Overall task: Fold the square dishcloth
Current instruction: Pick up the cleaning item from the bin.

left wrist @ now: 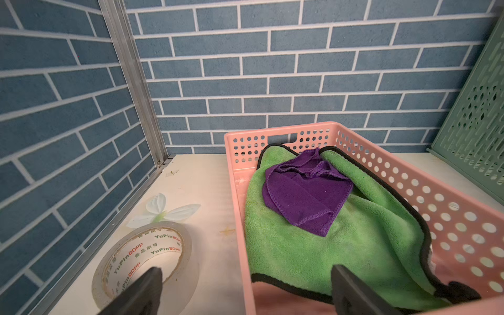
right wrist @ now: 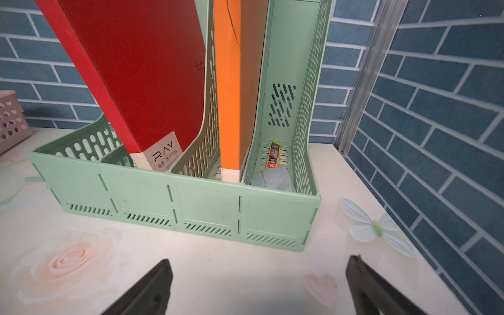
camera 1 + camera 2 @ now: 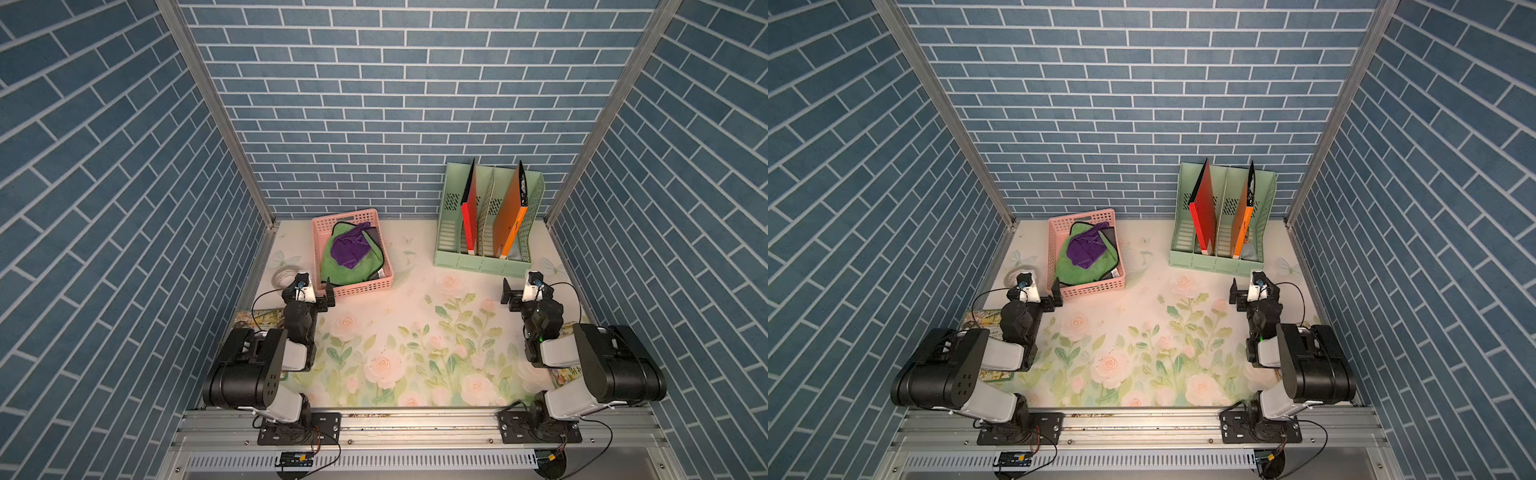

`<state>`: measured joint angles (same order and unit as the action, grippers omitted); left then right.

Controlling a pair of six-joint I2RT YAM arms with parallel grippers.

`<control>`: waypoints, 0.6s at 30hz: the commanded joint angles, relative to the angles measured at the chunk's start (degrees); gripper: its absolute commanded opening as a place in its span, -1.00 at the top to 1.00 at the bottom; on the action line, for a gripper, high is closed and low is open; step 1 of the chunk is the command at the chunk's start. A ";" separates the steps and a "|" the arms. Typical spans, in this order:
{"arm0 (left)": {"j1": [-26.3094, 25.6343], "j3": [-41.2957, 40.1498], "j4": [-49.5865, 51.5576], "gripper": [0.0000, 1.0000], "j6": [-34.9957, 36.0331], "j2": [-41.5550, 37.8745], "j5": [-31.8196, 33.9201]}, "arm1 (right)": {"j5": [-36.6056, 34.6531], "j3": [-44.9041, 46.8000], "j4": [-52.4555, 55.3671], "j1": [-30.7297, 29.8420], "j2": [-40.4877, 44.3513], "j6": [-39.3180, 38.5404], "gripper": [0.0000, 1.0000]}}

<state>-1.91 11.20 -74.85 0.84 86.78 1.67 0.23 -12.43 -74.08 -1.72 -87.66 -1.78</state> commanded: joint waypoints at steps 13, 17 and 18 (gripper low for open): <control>-0.11 1.65 3.13 -1.00 0.33 -2.30 -0.59 | -6.20 -3.90 12.86 -1.18 4.82 0.82 -0.99; 0.50 20.10 37.22 -1.00 2.54 -9.37 -1.94 | -9.58 -15.66 36.17 -1.71 11.42 5.07 -0.99; 0.62 25.00 43.86 -1.00 3.85 -9.58 -2.66 | -8.92 -17.25 39.70 -1.63 13.65 7.97 -0.99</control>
<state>-1.67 23.99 -51.18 1.83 80.14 0.58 -6.02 -24.58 -50.94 -3.01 -79.85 0.32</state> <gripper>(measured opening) 0.996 0.996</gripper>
